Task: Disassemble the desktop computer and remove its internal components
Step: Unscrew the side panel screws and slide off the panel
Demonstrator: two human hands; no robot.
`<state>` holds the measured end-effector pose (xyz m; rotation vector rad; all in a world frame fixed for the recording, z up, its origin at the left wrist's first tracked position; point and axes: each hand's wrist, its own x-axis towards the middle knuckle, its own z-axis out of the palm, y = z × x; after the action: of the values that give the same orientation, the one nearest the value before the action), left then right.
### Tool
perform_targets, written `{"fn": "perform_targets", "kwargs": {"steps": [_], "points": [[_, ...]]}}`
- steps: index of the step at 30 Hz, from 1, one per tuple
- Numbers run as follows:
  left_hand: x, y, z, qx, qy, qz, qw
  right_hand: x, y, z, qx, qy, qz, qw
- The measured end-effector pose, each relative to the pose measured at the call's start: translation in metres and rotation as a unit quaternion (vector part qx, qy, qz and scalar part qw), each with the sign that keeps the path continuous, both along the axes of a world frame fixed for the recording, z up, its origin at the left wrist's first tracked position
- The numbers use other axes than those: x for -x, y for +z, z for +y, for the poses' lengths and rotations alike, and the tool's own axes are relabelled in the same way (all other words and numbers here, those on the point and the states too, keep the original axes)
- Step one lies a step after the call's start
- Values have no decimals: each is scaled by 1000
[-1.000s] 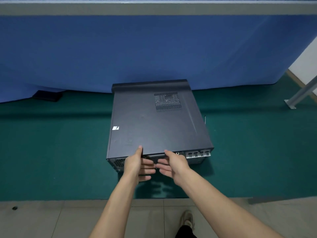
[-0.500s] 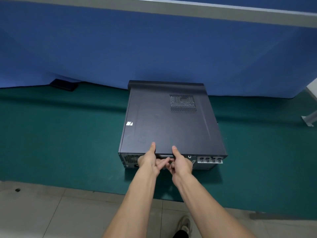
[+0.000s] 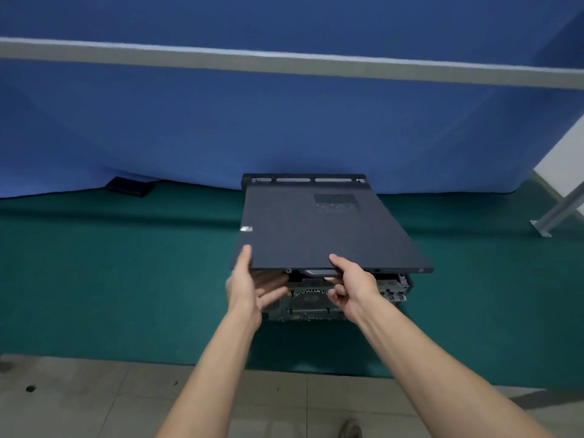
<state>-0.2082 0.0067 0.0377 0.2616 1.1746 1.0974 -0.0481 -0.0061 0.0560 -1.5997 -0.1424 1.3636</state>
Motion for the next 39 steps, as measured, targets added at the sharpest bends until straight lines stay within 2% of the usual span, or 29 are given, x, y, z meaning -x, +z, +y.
{"fn": "perform_targets", "kwargs": {"steps": [1,3,5,7,9,11,14,15,16,19,23,26,28,31,34,36,39], "points": [[8,5,5,-13,43,-59,997,-6,5,-1,5,15,-9,1000],[20,18,15,3,31,-142,989,-19,13,-4,21,49,-34,998],[17,29,22,35,-58,-112,991,-34,24,-8,42,90,-54,994],[7,34,25,39,-149,-28,988,-48,36,-15,76,159,-66,982],[-8,40,26,40,-210,39,976,-64,51,-21,125,264,-110,950],[-27,44,24,26,-218,61,974,-80,68,-22,205,353,-231,883],[-55,58,17,-42,-191,76,978,-97,87,-23,273,397,-495,723],[-64,62,15,-71,-192,97,974,-101,91,-21,258,381,-563,687],[-72,67,13,-101,-205,123,966,-106,92,-18,226,357,-600,679],[-94,74,9,-181,-267,219,921,-112,90,-5,114,299,-612,723],[-128,79,15,-294,-361,341,817,-116,93,10,0,224,-563,795],[-154,80,24,-354,-411,408,734,-130,96,22,-33,182,-517,836],[-173,79,30,-371,-438,418,704,-148,94,29,-14,167,-500,850],[-207,75,41,-370,-468,424,681,-179,86,40,17,148,-494,857],[-239,76,60,-364,-486,430,668,-208,81,63,22,125,-532,837],[-257,74,74,-346,-494,419,679,-228,78,81,18,134,-548,825],[-287,61,79,-293,-499,361,731,-255,63,102,20,171,-552,816]]}}
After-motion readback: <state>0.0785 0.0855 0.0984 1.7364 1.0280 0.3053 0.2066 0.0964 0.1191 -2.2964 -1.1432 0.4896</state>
